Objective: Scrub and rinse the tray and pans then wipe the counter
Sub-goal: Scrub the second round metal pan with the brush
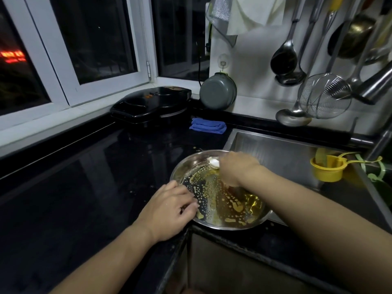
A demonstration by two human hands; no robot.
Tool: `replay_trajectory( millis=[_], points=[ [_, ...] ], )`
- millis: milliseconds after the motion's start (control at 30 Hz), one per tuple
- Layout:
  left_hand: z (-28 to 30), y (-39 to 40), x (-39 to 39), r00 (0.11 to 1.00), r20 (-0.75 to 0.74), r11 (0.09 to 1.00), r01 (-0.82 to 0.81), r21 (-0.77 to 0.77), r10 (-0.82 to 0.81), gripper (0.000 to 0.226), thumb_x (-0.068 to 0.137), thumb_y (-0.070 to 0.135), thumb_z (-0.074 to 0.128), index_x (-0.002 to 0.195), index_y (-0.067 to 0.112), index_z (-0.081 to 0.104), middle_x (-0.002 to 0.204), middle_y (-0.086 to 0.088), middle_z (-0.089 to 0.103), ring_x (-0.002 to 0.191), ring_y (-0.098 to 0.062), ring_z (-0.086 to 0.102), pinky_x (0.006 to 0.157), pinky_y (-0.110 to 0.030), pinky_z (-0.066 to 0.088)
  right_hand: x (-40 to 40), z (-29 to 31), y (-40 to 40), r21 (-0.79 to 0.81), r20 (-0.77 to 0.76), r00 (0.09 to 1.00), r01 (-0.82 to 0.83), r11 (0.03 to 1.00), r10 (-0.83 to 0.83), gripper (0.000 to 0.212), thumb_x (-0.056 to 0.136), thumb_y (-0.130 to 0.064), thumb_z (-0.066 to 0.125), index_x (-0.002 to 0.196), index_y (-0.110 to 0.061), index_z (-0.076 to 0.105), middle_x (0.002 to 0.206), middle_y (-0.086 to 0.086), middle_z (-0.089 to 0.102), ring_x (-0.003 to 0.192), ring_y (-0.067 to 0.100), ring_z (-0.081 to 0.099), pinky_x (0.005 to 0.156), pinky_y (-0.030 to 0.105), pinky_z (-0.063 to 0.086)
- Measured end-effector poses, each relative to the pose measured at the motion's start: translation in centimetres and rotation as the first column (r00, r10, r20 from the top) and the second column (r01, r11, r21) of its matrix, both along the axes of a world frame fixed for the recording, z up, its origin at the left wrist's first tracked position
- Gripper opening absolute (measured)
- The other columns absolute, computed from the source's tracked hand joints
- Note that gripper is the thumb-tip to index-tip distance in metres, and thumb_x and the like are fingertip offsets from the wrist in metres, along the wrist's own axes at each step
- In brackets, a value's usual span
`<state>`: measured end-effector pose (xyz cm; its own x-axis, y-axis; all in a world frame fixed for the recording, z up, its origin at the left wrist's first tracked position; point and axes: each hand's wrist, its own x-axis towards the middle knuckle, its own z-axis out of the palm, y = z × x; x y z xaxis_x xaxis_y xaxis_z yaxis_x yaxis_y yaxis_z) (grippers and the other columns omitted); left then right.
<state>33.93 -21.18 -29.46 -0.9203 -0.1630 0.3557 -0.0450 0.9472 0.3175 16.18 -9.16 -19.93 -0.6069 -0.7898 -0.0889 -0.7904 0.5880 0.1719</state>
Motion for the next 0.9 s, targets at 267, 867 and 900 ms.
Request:
replay_trajectory(
  millis=[267, 867, 900],
  points=[
    [-0.2, 0.0, -0.1, 0.999, -0.045, 1.000, 0.006, -0.007, -0.007, 0.039, 0.096, 0.046, 0.037, 0.088, 0.032, 0.072, 0.084, 0.023, 0.048, 0.092, 0.000, 0.041, 0.090, -0.021, 0.035, 0.8, -1.1, -0.8, -0.009, 0.003, 0.990, -0.144, 0.990, 0.144, 0.018, 0.099, -0.026, 0.048, 0.093, -0.014, 0.060, 0.081, -0.001, 0.053, 0.075, 0.019, 0.056, 0.073, 0.037, 0.055],
    [0.2, 0.2, -0.1, 1.000, 0.023, 1.000, -0.008, 0.002, 0.008, 0.054, 0.091, 0.044, 0.026, 0.108, 0.031, 0.075, 0.094, 0.019, 0.053, 0.093, -0.004, 0.036, 0.091, -0.023, 0.030, -3.2, 0.5, 1.0, 0.116, -0.090, 0.991, -0.083, 0.990, 0.094, 0.018, 0.098, -0.020, 0.046, 0.088, -0.016, 0.060, 0.080, 0.001, 0.057, 0.070, 0.017, 0.058, 0.067, 0.036, 0.055],
    [0.3, 0.3, 0.0, 1.000, 0.024, 1.000, -0.013, -0.006, 0.013, 0.054, 0.091, 0.044, 0.025, 0.107, 0.031, 0.075, 0.093, 0.019, 0.052, 0.093, -0.004, 0.037, 0.091, -0.024, 0.031, -3.2, 0.2, 0.6, 0.104, -0.084, 0.990, -0.102, 0.989, 0.111, 0.022, 0.099, -0.019, 0.043, 0.097, -0.016, 0.064, 0.081, 0.001, 0.057, 0.067, 0.016, 0.056, 0.061, 0.032, 0.049]
  ],
)
